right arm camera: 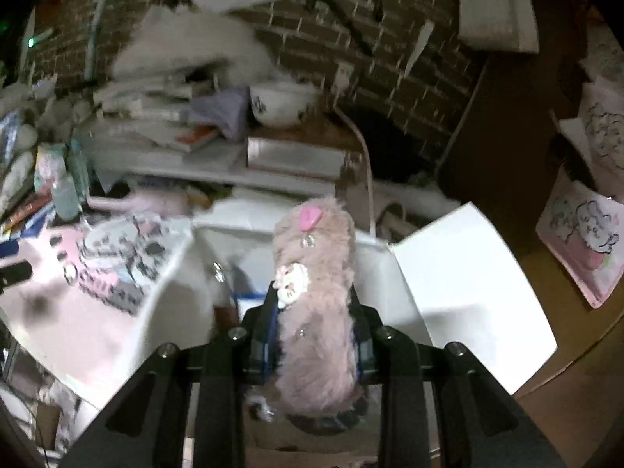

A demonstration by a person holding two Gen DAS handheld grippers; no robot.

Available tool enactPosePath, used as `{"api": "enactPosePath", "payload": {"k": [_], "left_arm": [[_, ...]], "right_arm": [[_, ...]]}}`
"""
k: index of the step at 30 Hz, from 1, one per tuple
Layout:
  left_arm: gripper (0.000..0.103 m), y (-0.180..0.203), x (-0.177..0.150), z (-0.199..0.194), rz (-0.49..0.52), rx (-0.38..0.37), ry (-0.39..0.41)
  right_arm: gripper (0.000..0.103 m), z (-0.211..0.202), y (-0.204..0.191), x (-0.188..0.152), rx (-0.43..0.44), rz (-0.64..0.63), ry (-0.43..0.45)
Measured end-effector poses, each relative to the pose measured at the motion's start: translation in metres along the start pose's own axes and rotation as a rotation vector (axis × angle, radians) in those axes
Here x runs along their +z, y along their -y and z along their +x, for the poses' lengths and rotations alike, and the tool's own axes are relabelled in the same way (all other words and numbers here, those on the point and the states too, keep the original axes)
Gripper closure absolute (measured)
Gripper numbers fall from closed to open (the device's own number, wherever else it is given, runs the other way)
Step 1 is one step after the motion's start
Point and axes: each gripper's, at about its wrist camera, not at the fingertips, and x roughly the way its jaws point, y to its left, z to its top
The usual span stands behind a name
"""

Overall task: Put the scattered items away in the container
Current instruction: 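Carry the pink plush into the white box and open the right tool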

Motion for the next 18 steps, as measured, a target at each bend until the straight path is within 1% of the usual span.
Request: {"api": "enactPosePath", "payload": {"k": [3, 6, 12, 16, 18], "left_arm": [[0.022, 0.004, 0.0, 0.001, 0.008, -0.001, -0.004], [0.022, 0.007, 0.0, 0.002, 0.013, 0.0, -0.007], [0.022, 0.01, 0.0, 0.005, 0.022, 0.001, -0.014], [0.022, 0.012, -0.001, 0.006, 0.026, 0.001, -0.019], [0.022, 0.012, -0.001, 0.007, 0.027, 0.0, -0.022]], "right_arm": [[0.078, 0.013, 0.007, -0.002, 0.026, -0.036, -0.079], [0.078, 0.024, 0.013, -0.001, 0.074, -0.055, -0.153], [0.077, 0.046, 0.023, 0.006, 0.159, -0.056, -0.294], [0.076, 0.054, 0.022, 0.008, 0.197, -0.062, -0.356], [0.074, 0.056, 0.018, 0.007, 0.186, -0.079, -0.369]]}}
